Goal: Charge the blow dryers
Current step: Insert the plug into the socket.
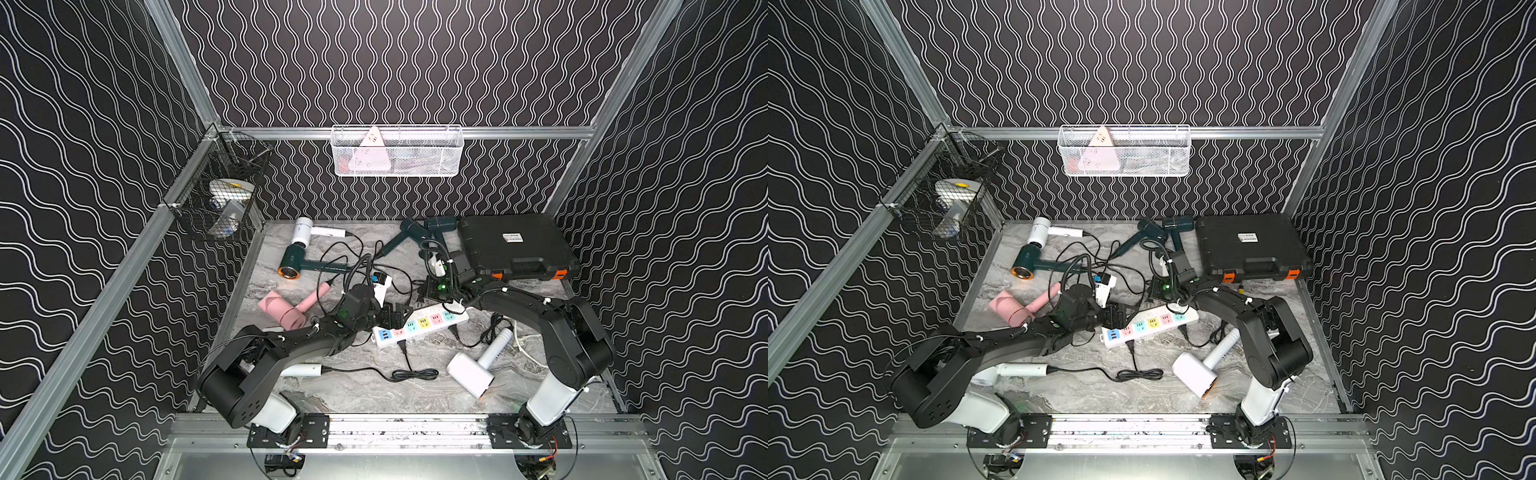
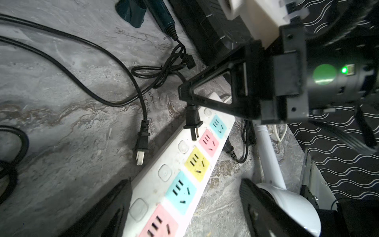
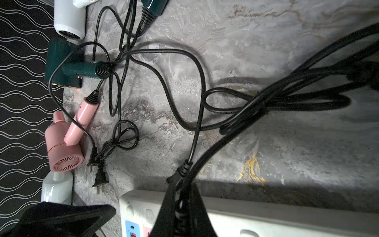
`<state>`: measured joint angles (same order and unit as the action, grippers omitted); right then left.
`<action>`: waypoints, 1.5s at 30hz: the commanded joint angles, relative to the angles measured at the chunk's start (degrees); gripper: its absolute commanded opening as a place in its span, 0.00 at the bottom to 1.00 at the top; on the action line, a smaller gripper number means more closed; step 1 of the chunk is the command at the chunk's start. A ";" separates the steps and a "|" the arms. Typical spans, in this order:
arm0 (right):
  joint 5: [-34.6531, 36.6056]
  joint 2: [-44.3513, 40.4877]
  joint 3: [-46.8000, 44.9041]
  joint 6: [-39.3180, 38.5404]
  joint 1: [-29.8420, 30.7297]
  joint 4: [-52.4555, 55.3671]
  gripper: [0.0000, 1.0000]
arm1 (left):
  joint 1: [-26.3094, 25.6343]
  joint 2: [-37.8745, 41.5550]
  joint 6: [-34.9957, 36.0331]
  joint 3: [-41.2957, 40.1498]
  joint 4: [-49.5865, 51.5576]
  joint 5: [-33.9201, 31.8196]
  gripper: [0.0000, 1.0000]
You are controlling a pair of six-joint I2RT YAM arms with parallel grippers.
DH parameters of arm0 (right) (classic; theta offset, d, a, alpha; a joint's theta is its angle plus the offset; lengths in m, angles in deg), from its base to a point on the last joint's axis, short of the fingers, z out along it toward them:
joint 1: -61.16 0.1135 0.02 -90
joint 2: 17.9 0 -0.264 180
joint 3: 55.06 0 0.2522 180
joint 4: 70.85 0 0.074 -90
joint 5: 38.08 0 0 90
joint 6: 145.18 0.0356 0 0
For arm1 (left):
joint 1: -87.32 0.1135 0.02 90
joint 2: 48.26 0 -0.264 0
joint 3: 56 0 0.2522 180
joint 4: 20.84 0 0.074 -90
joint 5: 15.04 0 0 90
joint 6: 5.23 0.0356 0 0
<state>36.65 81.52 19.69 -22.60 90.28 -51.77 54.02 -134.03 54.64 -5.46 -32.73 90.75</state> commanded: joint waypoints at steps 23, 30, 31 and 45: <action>-23.68 -8.54 -4.66 5.51 -13.73 -2.78 0.00 | -0.65 -4.32 -0.48 4.74 -0.17 7.64 0.87; -27.96 -7.77 -3.66 6.18 -14.20 -3.05 0.00 | -2.02 -4.49 1.09 6.08 2.80 6.61 0.84; -27.84 -7.46 -3.51 6.18 -14.18 -2.82 0.00 | -2.30 -4.19 1.52 6.12 3.38 6.24 0.84; -19.43 -6.04 -4.77 10.22 -9.11 -6.13 0.00 | -4.67 -7.09 3.65 8.79 5.11 6.73 0.84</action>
<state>14.20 75.34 14.60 -13.79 79.90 -55.40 49.56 -140.57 56.46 2.56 -27.98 97.20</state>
